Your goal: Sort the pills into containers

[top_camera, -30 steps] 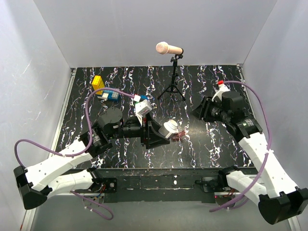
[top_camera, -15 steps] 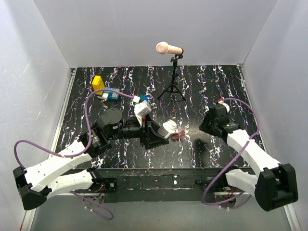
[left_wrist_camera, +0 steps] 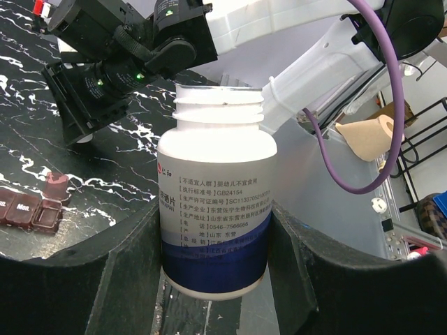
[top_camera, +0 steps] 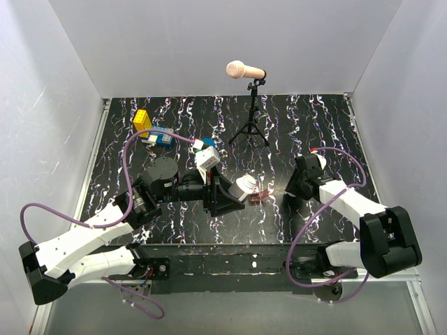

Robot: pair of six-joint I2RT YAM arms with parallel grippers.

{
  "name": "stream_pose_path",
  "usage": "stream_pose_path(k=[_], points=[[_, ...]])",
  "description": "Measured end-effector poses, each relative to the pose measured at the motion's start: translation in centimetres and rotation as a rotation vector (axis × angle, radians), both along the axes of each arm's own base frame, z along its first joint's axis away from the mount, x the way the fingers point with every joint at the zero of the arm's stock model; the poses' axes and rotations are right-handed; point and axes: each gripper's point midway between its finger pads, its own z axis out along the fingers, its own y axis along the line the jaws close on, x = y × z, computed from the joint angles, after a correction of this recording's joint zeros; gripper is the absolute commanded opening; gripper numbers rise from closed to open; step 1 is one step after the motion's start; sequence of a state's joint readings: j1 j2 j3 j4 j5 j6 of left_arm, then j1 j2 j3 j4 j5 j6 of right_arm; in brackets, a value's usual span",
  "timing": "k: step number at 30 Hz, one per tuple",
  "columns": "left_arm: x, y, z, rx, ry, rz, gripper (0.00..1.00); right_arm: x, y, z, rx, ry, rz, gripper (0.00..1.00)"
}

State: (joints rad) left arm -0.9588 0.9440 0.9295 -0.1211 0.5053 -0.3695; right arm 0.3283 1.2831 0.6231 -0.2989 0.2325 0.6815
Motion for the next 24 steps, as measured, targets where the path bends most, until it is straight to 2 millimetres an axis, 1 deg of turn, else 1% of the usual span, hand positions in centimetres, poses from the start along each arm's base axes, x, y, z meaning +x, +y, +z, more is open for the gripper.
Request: stream_pose_path(k=[1,5,9,10,12,18,20,24], points=[[0.0,0.0,0.0,0.0,-0.001,0.001,0.0,0.1,0.1,0.0,0.002,-0.004,0.0,0.33],[0.1,0.0,0.0,0.001,-0.003,0.002,0.0,0.3,0.2,-0.1,0.007,-0.005,0.002,0.58],[0.2,0.0,-0.3,0.006,0.0,0.011,0.0,0.3,0.3,-0.2,0.012,0.002,0.0,0.73],[0.2,0.0,-0.3,0.006,0.0,0.012,0.0,0.2,0.3,-0.3,0.012,0.005,-0.001,0.75],[0.3,0.0,-0.3,0.006,0.0,0.014,0.0,0.1,0.3,-0.5,0.01,0.013,-0.001,0.81],[0.5,0.0,-0.3,0.007,-0.002,0.026,0.0,0.1,0.4,-0.2,0.02,0.01,0.0,0.91],[0.6,0.0,-0.3,0.008,-0.006,0.031,0.0,0.1,0.6,0.1,0.03,-0.001,0.005,0.94],[1.0,0.0,-0.8,0.017,-0.012,0.05,0.0,0.2,0.9,1.3,0.051,-0.034,0.026,0.94]])
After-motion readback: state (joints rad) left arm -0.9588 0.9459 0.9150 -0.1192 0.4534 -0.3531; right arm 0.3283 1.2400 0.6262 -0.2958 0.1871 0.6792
